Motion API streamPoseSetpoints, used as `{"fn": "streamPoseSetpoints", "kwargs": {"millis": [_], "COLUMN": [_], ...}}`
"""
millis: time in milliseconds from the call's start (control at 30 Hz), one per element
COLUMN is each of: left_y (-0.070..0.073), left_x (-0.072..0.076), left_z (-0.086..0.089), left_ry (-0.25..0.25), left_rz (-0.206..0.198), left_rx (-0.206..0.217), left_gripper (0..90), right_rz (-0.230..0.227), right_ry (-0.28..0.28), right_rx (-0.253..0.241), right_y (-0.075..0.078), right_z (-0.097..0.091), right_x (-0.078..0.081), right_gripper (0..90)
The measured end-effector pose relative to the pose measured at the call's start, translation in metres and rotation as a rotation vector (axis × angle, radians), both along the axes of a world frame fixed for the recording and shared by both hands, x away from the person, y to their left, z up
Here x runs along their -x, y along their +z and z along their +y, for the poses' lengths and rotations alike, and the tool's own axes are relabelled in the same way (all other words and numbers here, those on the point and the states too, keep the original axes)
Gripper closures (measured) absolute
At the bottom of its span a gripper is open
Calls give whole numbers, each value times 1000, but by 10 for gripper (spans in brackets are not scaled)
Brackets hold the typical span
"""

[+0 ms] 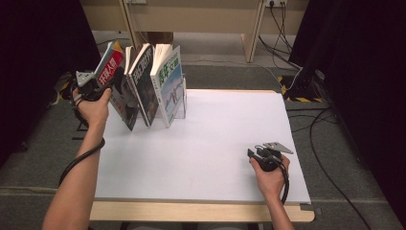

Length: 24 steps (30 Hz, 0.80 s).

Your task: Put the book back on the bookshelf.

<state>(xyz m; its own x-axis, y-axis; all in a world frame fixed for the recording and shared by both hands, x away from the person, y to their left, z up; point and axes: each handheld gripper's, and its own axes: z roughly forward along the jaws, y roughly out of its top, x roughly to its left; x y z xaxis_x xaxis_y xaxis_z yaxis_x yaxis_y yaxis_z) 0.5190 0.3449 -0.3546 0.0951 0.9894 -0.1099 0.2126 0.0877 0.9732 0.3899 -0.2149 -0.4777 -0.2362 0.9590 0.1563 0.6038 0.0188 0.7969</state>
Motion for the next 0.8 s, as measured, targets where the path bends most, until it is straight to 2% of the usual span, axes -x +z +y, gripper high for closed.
{"fn": "streamPoseSetpoints", "kwargs": {"millis": [133,267,367,800], "left_y": [-1,-1,-2,-3], "left_x": [3,7,10,24], "left_z": [0,2,2,-1], "left_ry": [2,6,-3,-12], "left_rz": [-1,5,13,30], "left_rx": [9,37,28,45], "left_gripper": [672,571,542,459], "right_rz": [1,-1,-2,2], "right_ry": [-2,3,3,1], "right_rx": [-3,4,1,1], "right_y": [0,0,0,0], "right_z": [1,1,2,3], "right_x": [0,0,0,0], "right_gripper": [573,573,573,573]}}
